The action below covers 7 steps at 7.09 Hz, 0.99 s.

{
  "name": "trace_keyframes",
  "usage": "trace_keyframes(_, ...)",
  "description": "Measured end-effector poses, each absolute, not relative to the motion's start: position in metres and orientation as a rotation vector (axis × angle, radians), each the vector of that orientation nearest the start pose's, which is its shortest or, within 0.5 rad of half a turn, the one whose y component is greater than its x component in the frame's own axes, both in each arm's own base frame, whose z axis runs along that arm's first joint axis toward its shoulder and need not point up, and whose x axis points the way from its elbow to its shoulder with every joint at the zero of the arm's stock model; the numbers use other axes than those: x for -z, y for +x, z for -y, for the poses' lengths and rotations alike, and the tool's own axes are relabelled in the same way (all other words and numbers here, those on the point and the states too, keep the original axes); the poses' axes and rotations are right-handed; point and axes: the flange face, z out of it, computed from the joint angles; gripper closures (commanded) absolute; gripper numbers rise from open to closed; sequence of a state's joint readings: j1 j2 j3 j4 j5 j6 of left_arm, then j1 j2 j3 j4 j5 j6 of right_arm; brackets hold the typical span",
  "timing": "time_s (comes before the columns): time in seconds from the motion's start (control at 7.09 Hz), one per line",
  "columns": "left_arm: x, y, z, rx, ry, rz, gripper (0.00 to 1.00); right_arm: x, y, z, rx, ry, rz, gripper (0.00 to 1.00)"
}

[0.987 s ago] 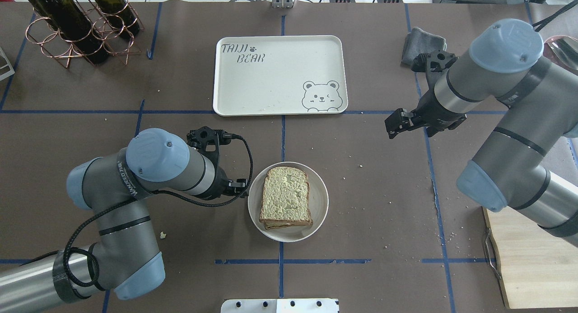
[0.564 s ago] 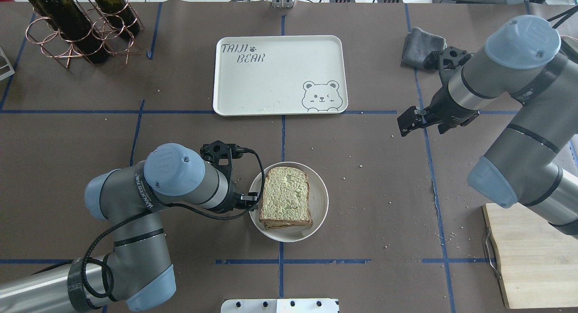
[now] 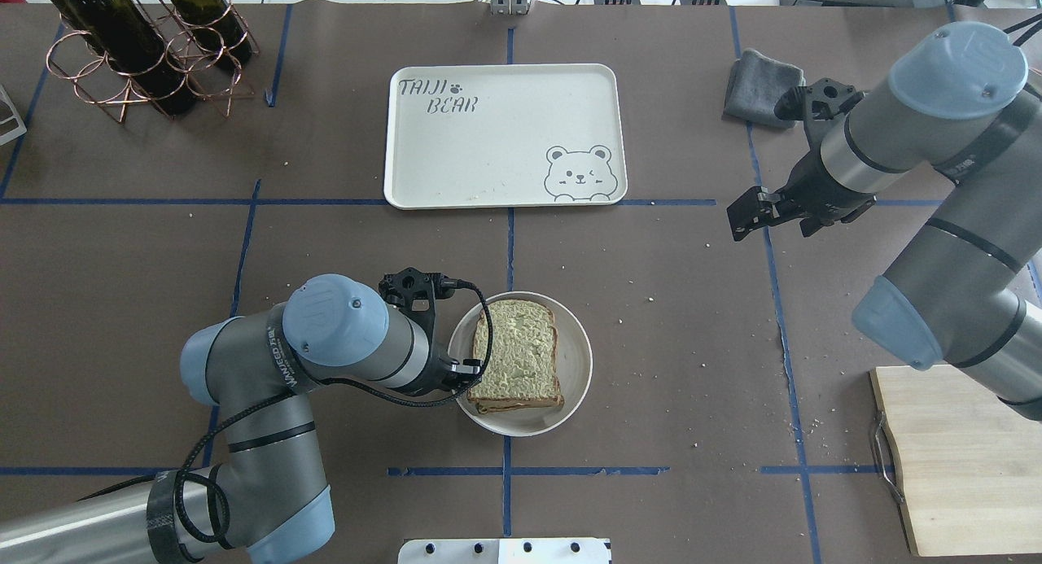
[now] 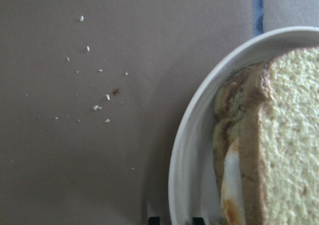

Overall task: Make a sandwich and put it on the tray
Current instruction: 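Reach the left gripper to the plate rim while the right arm withdraws, then grip the plate rim with the left gripper and slide it onto the tray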

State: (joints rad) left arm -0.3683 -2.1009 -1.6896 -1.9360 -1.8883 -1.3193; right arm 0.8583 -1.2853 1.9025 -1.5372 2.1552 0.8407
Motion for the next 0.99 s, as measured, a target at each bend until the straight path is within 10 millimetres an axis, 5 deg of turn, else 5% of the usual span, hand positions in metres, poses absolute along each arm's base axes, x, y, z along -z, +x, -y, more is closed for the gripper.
trace_keyframes(0.28, -0.256, 0.584, 0.335, -0.055, 0.031, -1.042, 1.0, -0.348, -0.31, 0.481, 0.069, 0.056, 0.848, 0.0)
trace_keyframes(0.71, -0.246, 0.577, 0.339, -0.046, 0.041, -1.06, 1.0, -0.353, -0.299, 0.481, 0.06, 0.041, 0.858, 0.0)
trace_keyframes(0.99, -0.228, 0.546, 0.361, -0.031, 0.03, -1.103, 1.0, -0.368, -0.282, 0.483, 0.074, 0.051, 0.845, 0.0)
